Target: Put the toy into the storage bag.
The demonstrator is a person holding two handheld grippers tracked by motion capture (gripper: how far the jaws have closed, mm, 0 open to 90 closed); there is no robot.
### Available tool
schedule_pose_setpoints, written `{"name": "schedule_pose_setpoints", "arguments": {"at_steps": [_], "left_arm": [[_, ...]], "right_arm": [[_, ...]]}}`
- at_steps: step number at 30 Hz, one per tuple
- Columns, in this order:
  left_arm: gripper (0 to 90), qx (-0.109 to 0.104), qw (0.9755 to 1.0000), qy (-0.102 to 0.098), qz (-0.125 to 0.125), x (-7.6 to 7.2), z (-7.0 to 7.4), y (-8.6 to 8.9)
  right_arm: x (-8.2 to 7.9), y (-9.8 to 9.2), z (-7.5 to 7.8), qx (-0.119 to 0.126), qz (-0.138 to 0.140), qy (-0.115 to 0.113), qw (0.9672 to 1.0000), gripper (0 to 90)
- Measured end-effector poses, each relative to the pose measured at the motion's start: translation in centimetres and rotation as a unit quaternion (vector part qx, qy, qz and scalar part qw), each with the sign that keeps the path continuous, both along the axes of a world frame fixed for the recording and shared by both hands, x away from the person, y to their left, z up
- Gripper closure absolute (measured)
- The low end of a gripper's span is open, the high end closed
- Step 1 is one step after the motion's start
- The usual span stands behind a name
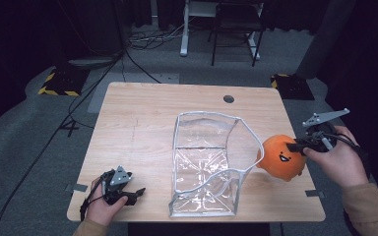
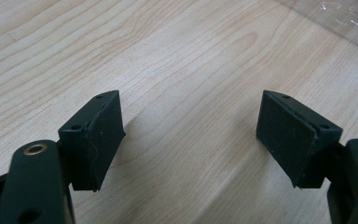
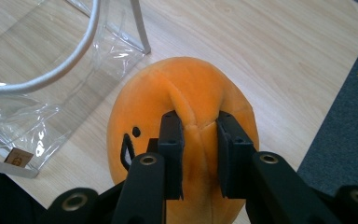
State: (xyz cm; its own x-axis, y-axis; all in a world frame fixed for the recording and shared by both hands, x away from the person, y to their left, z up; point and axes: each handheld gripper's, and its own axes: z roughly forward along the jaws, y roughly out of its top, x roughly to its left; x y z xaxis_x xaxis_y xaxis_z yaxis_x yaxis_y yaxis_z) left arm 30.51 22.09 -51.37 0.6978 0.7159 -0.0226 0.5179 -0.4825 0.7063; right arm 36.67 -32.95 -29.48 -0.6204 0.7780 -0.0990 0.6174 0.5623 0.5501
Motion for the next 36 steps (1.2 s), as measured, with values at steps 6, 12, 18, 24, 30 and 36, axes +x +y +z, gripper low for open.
{"name": "schedule_pose_setpoints", "arguments": {"at_steps": [6, 12, 18, 24, 30, 36], "left_arm": [[23.1, 0.000, 1.0000, 0.000, -0.001, 0.0, 0.0, 0.0], [22.9, 0.000, 1.0000, 0.000, -0.001, 0.1, 0.0, 0.0], [22.8, -0.001, 1.0000, -0.001, -0.001, 0.1, 0.0, 0.0], [22.8, -0.002, 1.0000, -0.001, -0.001, 0.1, 0.0, 0.0], [22.8, -0.001, 1.0000, -0.001, -0.001, 0.1, 0.0, 0.0], [22.8, -0.002, 1.0000, -0.001, -0.001, 0.1, 0.0, 0.0]], "right_arm": [[-0.3, -0.2, 1.7, -0.001, -0.002, -0.010, 0.9999, 74.4], [-0.5, -0.4, 3.1, -0.002, -0.005, -0.023, 0.9997, 74.7], [-0.9, -0.8, 4.8, 0.000, -0.010, -0.037, 0.9993, 74.8], [-1.2, -1.1, 6.1, 0.003, -0.015, -0.044, 0.9989, 74.8], [-1.6, -1.1, 7.1, 0.001, -0.015, -0.052, 0.9985, 74.8], [-1.7, -0.7, 8.4, 0.003, -0.011, -0.061, 0.9981, 74.9]]}}
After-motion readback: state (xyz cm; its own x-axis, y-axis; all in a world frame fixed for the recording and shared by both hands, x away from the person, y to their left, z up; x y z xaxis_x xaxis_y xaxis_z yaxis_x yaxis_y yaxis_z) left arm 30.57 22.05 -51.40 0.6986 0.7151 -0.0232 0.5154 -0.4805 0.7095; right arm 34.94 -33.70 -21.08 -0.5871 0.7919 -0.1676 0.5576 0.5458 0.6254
